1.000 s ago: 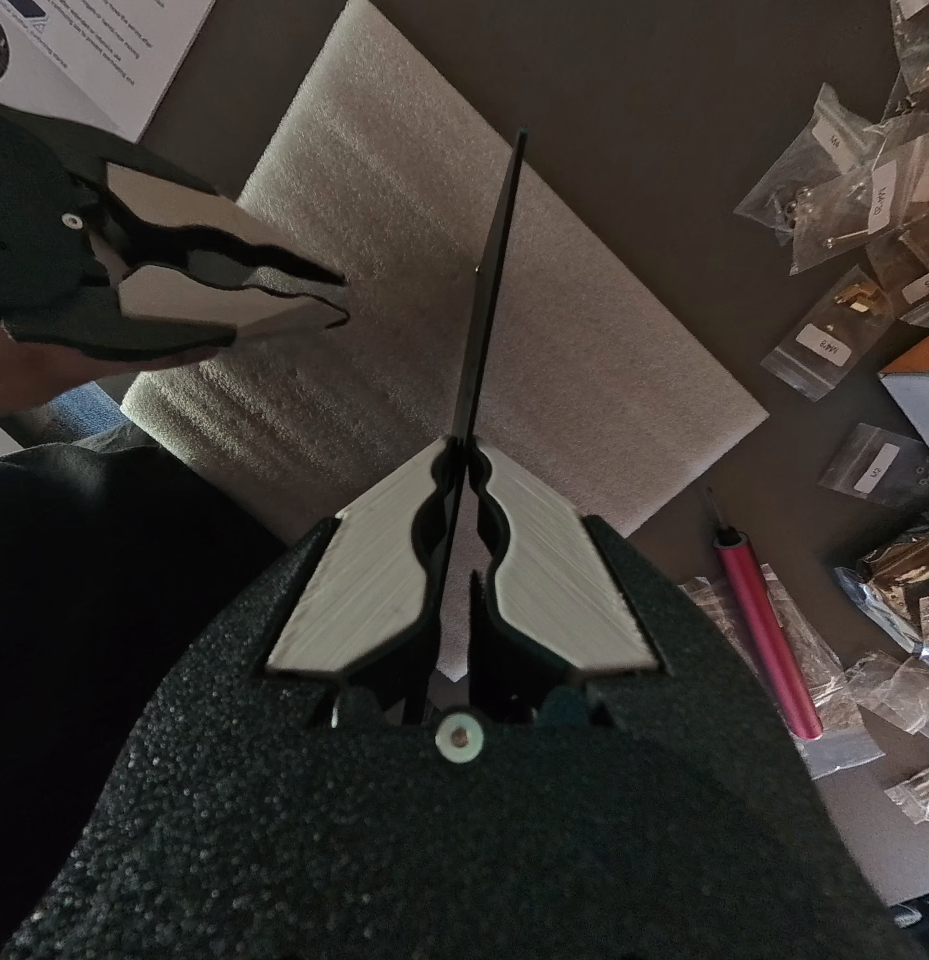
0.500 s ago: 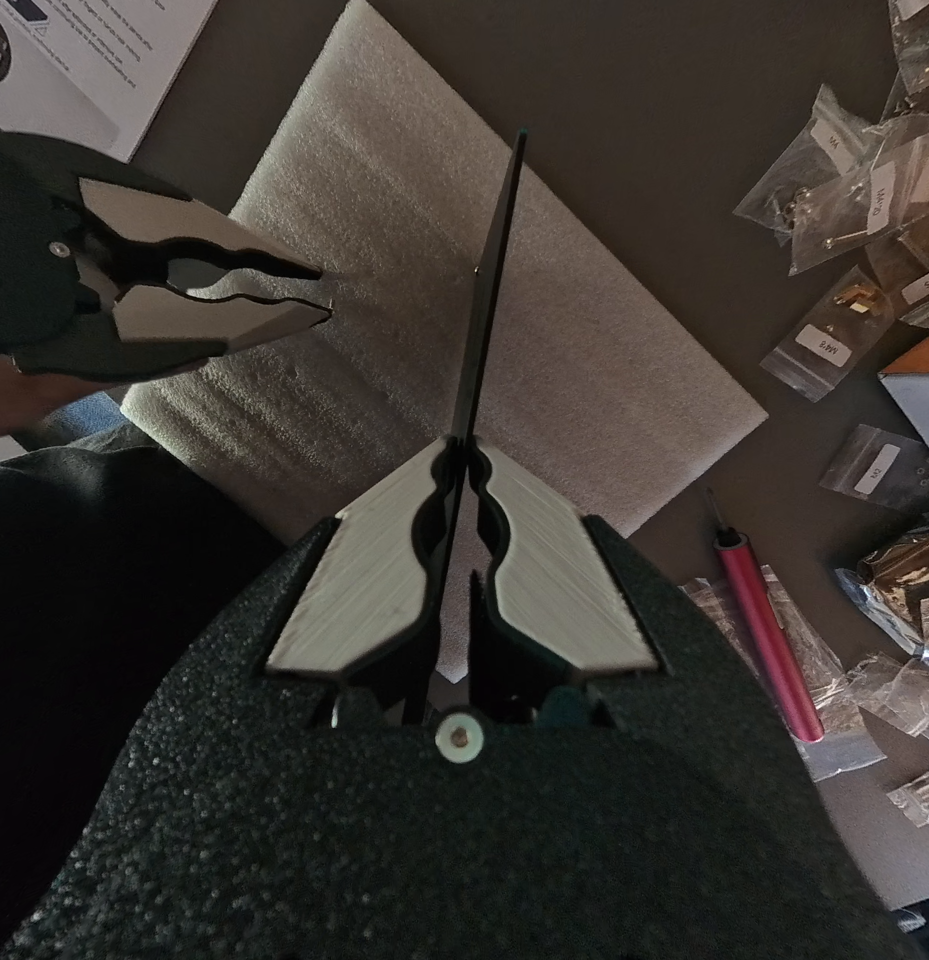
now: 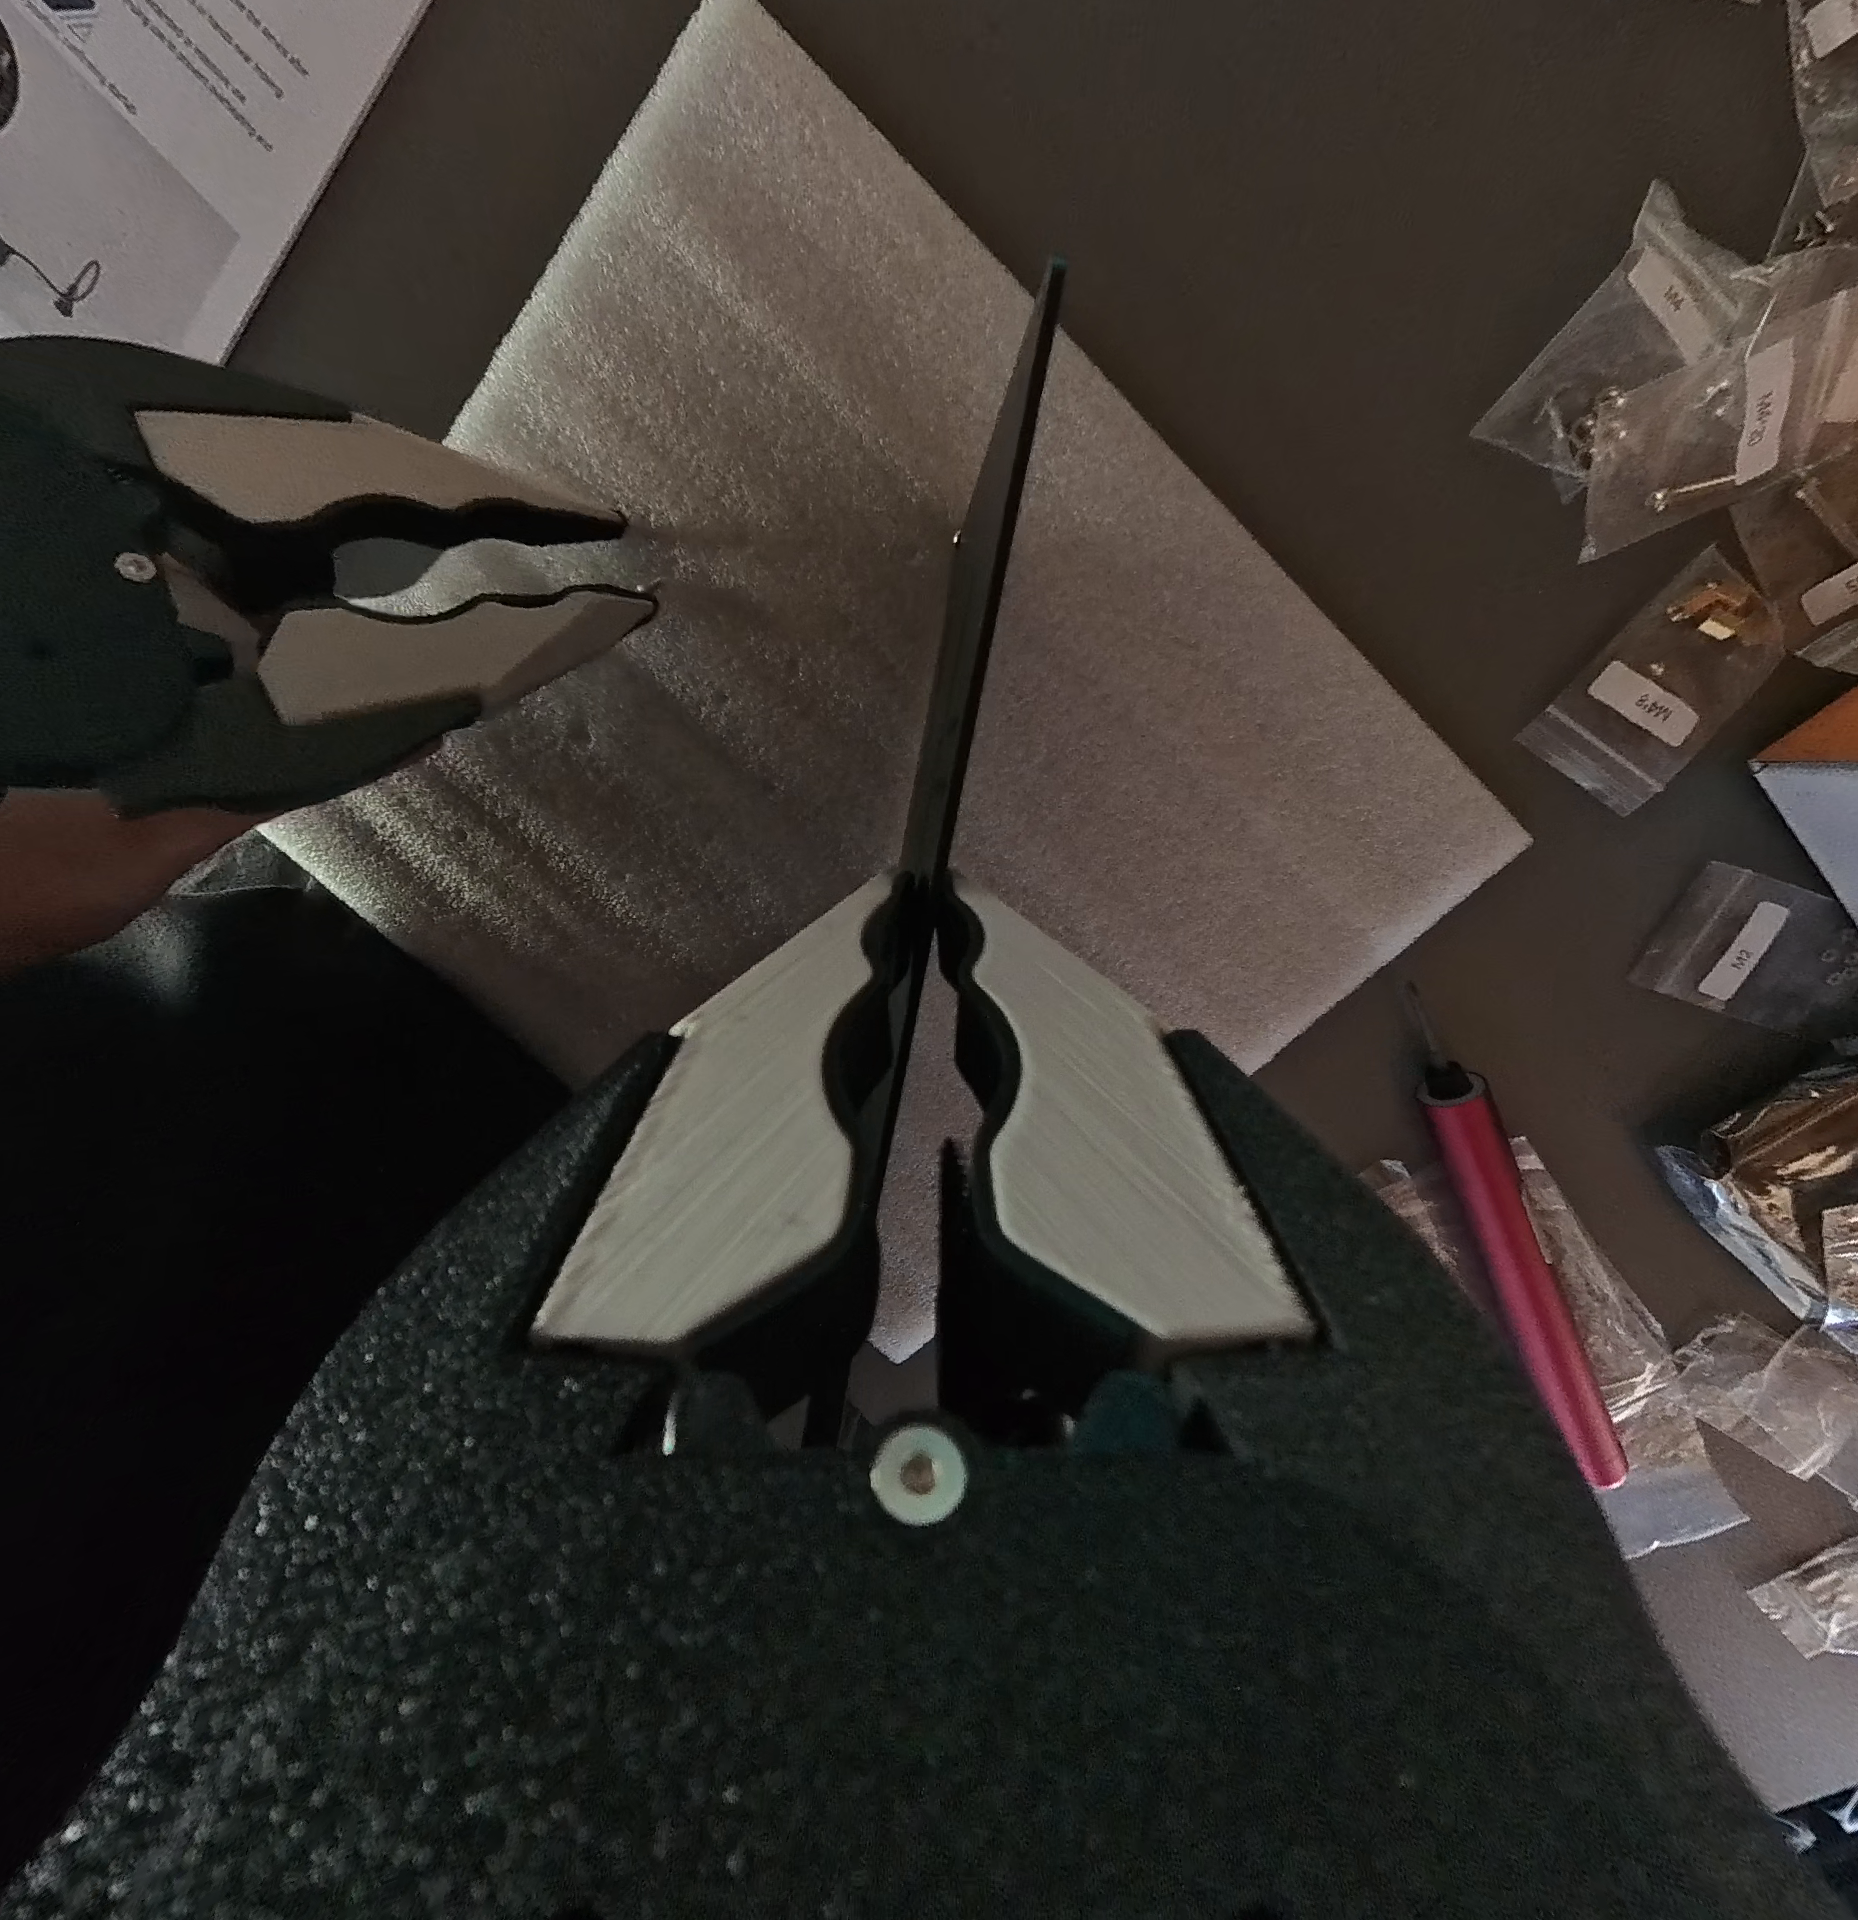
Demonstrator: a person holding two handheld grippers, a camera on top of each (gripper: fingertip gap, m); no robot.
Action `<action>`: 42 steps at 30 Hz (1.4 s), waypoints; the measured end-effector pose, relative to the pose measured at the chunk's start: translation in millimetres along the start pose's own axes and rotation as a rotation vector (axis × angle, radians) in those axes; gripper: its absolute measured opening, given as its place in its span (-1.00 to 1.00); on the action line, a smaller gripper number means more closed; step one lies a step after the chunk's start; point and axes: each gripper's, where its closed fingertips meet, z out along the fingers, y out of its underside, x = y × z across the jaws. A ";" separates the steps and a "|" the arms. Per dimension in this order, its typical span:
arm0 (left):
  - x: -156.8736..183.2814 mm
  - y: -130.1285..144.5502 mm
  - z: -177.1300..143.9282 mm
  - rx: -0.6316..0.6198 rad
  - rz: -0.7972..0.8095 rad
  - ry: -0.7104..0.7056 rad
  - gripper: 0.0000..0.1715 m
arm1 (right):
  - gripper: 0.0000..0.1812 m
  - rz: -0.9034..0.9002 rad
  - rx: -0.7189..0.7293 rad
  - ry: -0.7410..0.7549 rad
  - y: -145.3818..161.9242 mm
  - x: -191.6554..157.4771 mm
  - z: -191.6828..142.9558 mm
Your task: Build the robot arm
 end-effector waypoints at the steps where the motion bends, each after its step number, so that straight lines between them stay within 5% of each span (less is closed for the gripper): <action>1: -1.1 1.0 -0.7 -0.001 0.009 -0.008 -0.79 | -0.98 0.000 0.000 0.000 0.0 0.2 0.1; 11: 3.1 -1.0 3.1 0.008 0.075 0.003 -0.76 | -0.97 -0.002 -0.005 0.000 0.4 1.6 0.1; 15: 0.9 -0.2 1.4 0.011 0.072 -0.004 -0.96 | -0.97 -0.002 -0.005 0.002 0.3 1.6 0.1; 23: 1.7 -5.4 -4.0 0.034 0.167 0.010 -0.97 | -0.97 -0.004 -0.005 0.002 0.0 -0.1 0.3; 33: 22.3 -133.4 -42.4 0.521 0.167 0.167 -0.98 | -0.98 0.006 0.002 0.000 0.0 0.5 0.7; 42: 37.6 -153.0 -19.2 0.554 0.126 0.102 -0.98 | -0.98 -0.008 -0.002 0.004 -0.5 -1.2 0.9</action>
